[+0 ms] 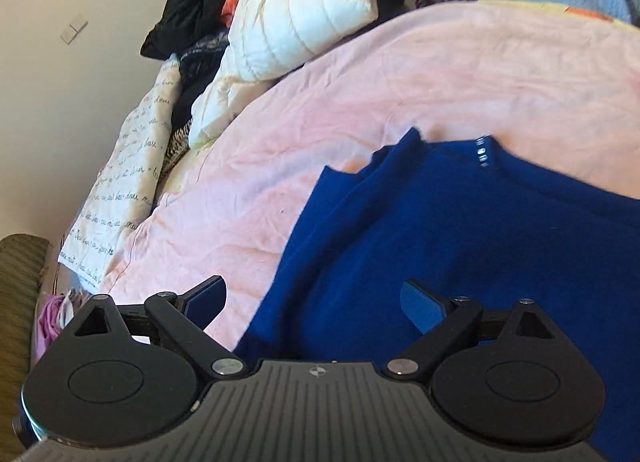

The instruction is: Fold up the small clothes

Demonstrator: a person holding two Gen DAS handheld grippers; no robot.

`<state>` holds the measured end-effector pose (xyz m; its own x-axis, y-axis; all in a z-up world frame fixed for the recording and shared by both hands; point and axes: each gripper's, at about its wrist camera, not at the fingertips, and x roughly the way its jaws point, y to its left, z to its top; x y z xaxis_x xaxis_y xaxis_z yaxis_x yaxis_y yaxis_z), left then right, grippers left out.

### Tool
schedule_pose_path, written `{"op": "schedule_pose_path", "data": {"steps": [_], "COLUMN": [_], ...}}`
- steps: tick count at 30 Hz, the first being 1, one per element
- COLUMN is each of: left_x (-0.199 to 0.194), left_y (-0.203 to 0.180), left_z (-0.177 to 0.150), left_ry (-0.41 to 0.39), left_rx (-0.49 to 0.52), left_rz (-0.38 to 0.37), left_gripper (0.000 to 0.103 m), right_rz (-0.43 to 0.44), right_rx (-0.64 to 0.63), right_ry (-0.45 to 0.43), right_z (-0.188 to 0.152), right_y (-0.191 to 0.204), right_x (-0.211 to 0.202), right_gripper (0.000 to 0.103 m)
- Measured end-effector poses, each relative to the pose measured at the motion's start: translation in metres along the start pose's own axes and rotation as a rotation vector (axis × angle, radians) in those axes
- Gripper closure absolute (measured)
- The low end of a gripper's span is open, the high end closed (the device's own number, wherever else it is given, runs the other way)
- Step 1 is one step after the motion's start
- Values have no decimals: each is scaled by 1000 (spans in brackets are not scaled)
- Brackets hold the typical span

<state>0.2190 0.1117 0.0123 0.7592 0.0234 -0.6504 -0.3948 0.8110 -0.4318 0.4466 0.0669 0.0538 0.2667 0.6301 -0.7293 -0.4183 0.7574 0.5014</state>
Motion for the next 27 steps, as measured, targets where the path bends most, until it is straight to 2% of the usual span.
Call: {"op": "schedule_pose_path", "data": {"steps": [6,12,15,17,19,23,27], "left_x": [-2,-4,-5,-7,-10,-19,-25], "left_y": [2,7,6,0,-10,-29,-49], "left_z": [-6,-8,-11,-15,-22,-36,-51], "left_ry": [-27,-41,-58,-83,-121,-195,-263], "left_rx": [13,-3,8,64,149,300,452], "left_rz": [-12,-38,-38,-16,8,11,-5], "left_gripper": [95,95,95,95,95,95,95], "right_rz": [-73,-66,-83,-71,-106,-206,-264], "right_rx": [-28,-16,-26,-10,-9,-102,-185], "right_ry": [4,121,161,220,275,328,380], "right_z": [15,26,33,39,43,47,48], "right_y": [7,17,27,34,40,59,71], "right_x": [25,52,63,75,88,105,115], "right_gripper": [10,11,17,24,29,28,27]}}
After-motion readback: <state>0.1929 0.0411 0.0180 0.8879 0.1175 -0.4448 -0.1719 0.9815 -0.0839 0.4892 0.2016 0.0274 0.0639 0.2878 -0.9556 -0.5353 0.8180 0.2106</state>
